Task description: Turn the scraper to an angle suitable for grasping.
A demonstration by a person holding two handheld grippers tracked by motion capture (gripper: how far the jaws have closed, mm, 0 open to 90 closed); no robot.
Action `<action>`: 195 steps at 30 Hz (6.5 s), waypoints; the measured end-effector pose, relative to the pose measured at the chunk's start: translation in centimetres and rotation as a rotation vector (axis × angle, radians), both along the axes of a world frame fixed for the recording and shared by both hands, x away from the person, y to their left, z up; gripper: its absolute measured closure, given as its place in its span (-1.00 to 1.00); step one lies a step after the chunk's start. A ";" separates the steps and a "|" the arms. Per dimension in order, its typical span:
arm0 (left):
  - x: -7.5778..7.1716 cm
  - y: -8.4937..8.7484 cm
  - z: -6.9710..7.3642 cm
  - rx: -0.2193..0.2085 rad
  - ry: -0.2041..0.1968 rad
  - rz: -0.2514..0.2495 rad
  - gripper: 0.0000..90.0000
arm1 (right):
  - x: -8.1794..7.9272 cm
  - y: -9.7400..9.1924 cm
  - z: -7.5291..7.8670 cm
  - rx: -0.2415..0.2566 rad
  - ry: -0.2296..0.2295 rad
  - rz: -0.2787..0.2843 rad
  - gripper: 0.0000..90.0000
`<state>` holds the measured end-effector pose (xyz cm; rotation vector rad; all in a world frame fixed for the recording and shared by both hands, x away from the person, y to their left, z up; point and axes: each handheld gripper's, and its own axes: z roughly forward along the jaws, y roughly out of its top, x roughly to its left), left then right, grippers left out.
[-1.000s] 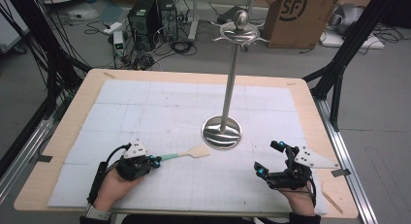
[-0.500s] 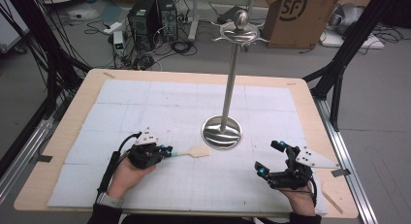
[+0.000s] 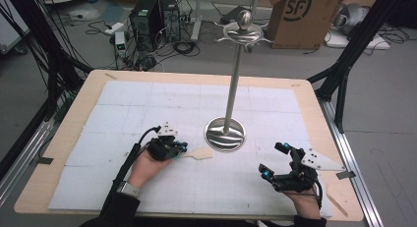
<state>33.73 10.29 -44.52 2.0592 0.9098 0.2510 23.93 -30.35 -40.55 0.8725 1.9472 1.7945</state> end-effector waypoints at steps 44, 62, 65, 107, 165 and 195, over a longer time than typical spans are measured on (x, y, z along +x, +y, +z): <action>-7.9 1.3 -0.6 -0.037 0.042 -0.265 1.00 | 0.1 0.2 -0.2 -0.017 0.000 0.007 -0.99; -9.2 8.8 0.7 -0.104 -0.062 -0.056 1.00 | 0.1 0.2 -0.3 -0.014 0.011 0.005 -0.99; -8.9 10.0 0.0 -0.051 -0.057 0.001 1.00 | 0.1 0.3 -0.3 -0.016 0.011 0.007 -0.99; -2.2 1.8 -0.6 -0.002 -0.025 -0.009 1.00 | 0.4 0.8 0.0 -0.045 -0.014 -0.002 -0.99; -10.7 1.6 -0.1 0.080 -0.077 -0.274 1.00 | 0.5 0.9 -0.2 -0.048 -0.001 0.005 -0.99; -6.9 8.4 -0.5 0.022 -0.044 0.043 1.00 | 0.6 1.2 -0.3 -0.064 0.009 0.006 -0.99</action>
